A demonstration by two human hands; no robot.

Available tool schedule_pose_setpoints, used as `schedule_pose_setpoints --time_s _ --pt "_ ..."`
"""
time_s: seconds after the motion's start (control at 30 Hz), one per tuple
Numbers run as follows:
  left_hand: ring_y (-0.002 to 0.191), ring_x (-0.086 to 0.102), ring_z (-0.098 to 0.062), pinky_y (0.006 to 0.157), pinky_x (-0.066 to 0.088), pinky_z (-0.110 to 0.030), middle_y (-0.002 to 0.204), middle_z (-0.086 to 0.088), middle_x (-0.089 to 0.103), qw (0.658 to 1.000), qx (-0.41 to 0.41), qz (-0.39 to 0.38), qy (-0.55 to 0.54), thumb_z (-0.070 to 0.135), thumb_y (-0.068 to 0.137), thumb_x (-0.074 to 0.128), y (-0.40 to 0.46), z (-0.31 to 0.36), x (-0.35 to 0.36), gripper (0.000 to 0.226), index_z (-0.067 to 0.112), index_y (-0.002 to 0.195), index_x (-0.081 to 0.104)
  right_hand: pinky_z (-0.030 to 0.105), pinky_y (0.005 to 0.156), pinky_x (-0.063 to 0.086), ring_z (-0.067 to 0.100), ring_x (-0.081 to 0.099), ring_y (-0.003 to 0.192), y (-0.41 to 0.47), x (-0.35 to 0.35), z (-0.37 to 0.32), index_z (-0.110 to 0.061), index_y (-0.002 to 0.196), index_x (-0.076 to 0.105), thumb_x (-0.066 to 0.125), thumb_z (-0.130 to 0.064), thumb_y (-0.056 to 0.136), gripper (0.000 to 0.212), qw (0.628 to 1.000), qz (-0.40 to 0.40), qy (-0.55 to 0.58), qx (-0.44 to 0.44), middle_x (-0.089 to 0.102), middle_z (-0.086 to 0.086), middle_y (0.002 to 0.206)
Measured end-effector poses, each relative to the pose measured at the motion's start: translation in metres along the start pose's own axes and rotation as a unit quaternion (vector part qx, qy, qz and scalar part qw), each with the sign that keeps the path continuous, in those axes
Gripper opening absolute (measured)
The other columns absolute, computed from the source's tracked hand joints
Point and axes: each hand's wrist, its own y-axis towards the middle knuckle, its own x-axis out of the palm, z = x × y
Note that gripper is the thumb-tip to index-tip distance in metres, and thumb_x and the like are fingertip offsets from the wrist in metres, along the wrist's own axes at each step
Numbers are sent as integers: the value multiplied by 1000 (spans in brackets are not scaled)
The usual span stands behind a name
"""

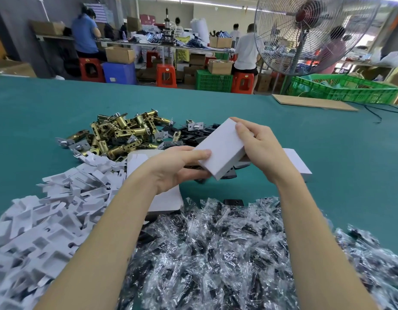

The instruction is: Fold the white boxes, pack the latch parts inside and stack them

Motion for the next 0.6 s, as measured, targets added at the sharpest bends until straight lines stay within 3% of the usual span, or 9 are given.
schedule_pose_setpoints --time_s 0.1,0.17,0.27,0.4,0.53,0.6 --pt "94 76 -18 71 59 -19 109 -14 77 996 59 30 -67 8 95 67 1 3 0 27 -3 120 64 38 75 62 21 58 113 4 -3 1 -33 130 64 43 -36 108 31 993 57 86 64 61 -5 132" --pt "95 76 -15 71 59 -19 113 -13 76 991 81 63 -83 10 95 68 3 4 0 32 -3 125 64 31 68 59 20 60 108 5 -5 1 -28 131 62 43 -31 109 30 980 41 158 118 63 -1 128" --pt "89 76 -13 71 59 -19 110 -10 77 988 89 112 -61 14 97 68 6 1 4 27 3 121 68 35 69 62 21 64 104 3 -7 -1 -20 139 56 42 -25 110 33 948 -16 268 171 62 5 127" --pt "87 76 -10 72 59 -19 106 -5 78 980 102 156 -70 20 98 68 11 -2 9 27 6 121 67 25 64 59 16 60 92 0 -4 -4 -29 131 56 40 -24 110 27 975 -46 164 140 59 -1 117" --pt "96 70 -13 71 57 -22 110 -2 74 979 81 176 -67 27 103 59 16 -6 13 18 12 111 65 32 68 63 18 63 102 0 9 -2 -19 139 53 43 -16 107 34 983 -46 134 118 58 1 126" --pt "89 70 -11 68 57 -22 97 1 77 973 82 189 -101 22 103 59 16 -8 11 10 15 99 66 32 67 63 18 66 97 0 14 -3 -17 139 54 44 -15 105 35 983 -36 138 115 58 2 126"
